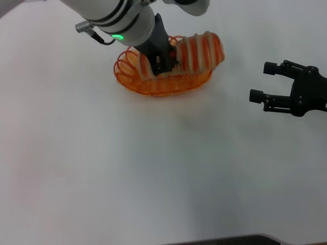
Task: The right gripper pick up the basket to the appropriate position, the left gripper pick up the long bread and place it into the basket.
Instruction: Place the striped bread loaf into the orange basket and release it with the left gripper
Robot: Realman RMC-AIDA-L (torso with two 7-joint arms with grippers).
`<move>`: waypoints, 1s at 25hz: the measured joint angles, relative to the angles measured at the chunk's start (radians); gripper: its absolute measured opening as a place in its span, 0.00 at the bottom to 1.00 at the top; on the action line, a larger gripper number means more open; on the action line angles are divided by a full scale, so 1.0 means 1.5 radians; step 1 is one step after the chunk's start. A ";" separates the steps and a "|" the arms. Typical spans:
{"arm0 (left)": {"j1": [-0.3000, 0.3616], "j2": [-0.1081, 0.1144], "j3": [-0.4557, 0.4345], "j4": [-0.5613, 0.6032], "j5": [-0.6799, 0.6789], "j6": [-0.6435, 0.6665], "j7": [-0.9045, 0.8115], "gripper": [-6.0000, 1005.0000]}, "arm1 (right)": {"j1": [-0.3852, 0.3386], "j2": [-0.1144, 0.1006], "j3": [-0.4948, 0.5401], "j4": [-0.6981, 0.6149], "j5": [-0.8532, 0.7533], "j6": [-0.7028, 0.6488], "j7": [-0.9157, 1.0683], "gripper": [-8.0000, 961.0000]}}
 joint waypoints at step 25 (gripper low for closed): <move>0.006 0.001 0.037 -0.021 0.041 -0.037 -0.081 0.51 | 0.002 -0.001 0.000 0.000 -0.020 0.003 0.008 0.97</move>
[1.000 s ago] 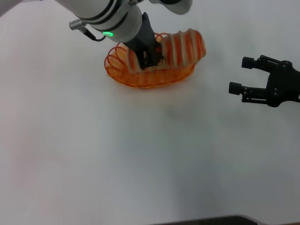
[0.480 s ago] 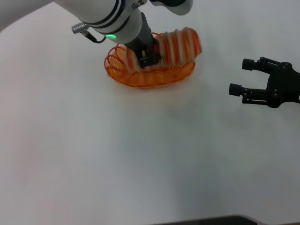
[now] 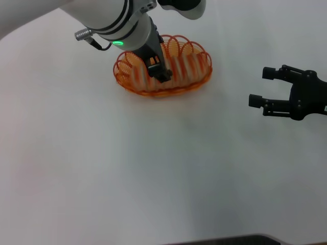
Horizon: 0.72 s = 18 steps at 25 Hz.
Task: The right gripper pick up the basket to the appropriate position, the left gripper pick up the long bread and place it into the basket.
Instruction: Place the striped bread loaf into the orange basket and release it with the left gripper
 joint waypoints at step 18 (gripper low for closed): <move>0.167 0.006 -0.259 0.057 -0.241 0.136 0.152 0.81 | -0.007 -0.009 0.003 -0.027 -0.050 -0.023 -0.001 0.97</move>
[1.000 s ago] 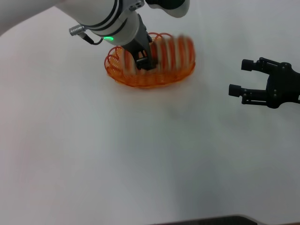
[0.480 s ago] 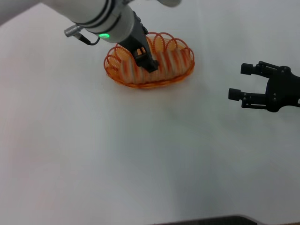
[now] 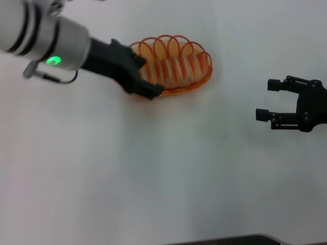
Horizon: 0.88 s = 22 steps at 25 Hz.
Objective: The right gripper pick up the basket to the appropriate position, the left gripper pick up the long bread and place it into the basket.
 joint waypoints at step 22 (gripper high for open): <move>0.085 0.037 -0.274 -0.288 -0.078 0.104 0.275 0.81 | -0.040 0.047 -0.004 0.002 -0.035 -0.001 -0.126 0.97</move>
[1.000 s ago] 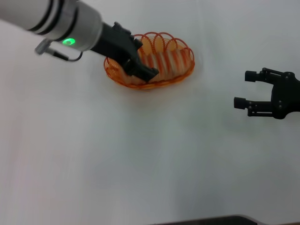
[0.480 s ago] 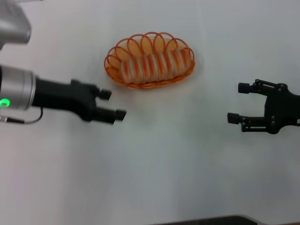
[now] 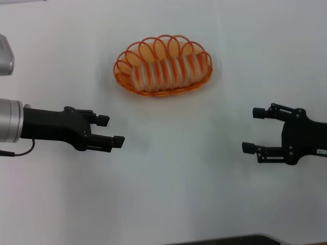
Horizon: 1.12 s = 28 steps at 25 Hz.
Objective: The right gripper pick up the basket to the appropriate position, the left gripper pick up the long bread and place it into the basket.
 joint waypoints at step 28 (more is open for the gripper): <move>0.029 -0.033 -0.112 -0.058 -0.011 0.028 0.244 0.81 | 0.006 0.001 0.033 0.023 0.000 0.047 -0.017 0.97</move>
